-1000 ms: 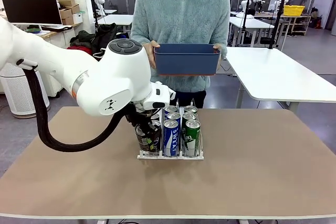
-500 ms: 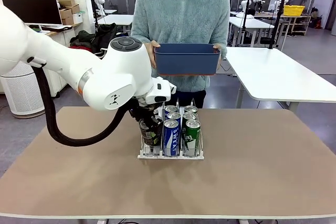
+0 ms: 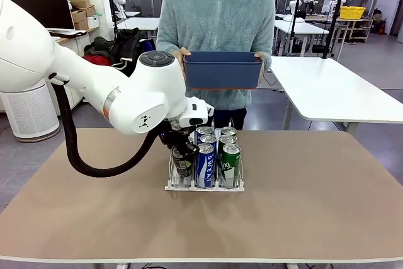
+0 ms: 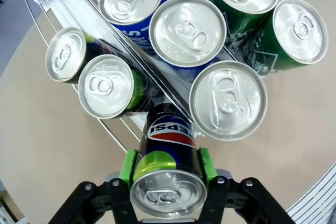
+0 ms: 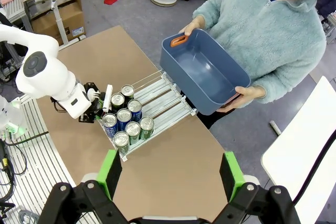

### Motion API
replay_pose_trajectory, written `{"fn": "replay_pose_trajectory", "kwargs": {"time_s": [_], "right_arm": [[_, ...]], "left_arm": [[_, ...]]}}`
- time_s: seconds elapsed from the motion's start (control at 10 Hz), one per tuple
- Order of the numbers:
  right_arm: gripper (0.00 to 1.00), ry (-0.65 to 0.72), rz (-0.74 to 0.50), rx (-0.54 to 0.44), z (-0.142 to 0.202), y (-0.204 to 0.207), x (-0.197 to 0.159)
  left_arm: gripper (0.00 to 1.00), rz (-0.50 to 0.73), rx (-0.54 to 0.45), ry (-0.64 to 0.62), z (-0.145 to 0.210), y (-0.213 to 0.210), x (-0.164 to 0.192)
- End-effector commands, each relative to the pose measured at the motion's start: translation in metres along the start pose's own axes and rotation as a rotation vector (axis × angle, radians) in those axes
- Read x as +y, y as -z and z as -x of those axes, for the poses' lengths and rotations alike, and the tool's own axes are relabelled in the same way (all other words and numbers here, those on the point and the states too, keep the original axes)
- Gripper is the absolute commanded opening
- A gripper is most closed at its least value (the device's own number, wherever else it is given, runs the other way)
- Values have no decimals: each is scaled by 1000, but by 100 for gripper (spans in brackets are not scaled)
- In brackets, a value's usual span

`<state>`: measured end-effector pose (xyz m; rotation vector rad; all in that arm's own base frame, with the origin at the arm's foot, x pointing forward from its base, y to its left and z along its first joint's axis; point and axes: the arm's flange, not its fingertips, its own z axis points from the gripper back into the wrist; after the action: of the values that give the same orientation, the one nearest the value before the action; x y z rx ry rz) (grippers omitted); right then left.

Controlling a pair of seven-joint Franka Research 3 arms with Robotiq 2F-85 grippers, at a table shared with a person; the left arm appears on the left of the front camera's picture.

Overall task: Fill the beverage cans into the dispenser.
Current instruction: Place the picked Pepsi coke in the line of the Automatic Can Dispenser with the same cans.

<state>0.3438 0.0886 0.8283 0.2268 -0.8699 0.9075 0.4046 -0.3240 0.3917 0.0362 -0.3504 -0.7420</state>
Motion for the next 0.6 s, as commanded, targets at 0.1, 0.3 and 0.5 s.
{"fn": "replay_pose_trajectory", "kwargs": {"time_s": [0.1, 0.3, 0.5], "right_arm": [[100, 0, 2, -2, 0, 0, 0], [100, 0, 2, -2, 0, 0, 0], [100, 0, 2, -2, 0, 0, 0]], "left_arm": [[58, 24, 23, 22, -11, 15, 10], [58, 52, 60, 13, -12, 25, 8], [58, 92, 93, 24, -9, 25, 8]]}}
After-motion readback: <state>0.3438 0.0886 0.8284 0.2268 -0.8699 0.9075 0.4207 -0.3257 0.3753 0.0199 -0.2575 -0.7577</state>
